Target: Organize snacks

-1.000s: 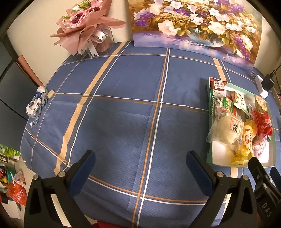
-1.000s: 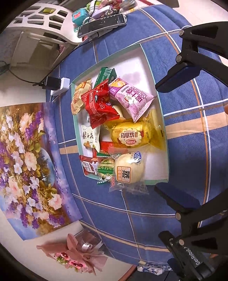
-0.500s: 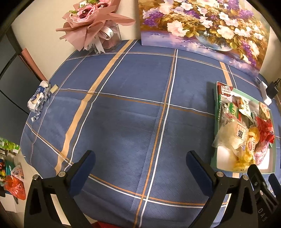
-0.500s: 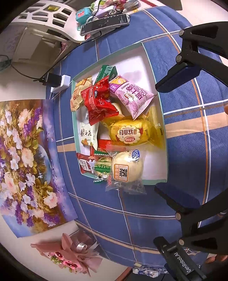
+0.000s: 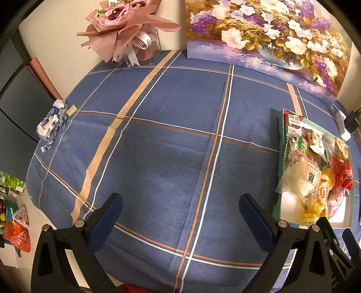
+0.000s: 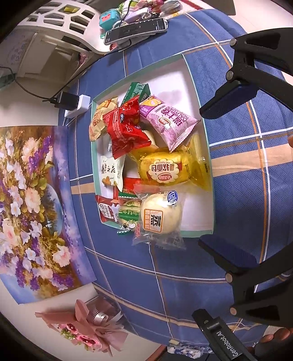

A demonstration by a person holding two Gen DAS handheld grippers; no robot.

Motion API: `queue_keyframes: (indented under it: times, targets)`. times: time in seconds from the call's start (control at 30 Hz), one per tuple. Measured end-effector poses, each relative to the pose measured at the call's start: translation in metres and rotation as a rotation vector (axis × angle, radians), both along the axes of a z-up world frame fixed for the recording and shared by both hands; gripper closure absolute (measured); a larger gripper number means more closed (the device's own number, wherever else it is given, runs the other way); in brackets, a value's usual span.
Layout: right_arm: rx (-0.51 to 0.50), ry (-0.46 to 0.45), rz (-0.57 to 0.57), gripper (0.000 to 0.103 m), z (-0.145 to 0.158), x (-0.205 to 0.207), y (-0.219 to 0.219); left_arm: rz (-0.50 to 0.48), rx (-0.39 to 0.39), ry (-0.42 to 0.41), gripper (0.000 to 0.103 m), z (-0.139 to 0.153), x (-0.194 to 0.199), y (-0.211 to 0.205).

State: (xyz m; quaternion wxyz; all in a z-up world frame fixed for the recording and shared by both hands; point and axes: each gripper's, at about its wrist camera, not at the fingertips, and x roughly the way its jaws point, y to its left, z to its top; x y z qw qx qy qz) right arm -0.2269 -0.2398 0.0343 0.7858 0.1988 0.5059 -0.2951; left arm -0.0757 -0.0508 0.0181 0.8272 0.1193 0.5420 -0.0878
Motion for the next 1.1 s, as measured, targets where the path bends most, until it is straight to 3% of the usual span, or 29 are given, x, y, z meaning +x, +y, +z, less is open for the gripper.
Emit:
queue_keyframes:
  times: [1.1]
  targets:
    - [0.001,0.015,0.004,0.000,-0.0020,0.0001,0.0000,0.018,0.008,0.012,0.001,-0.0033,0.0031,0.0037]
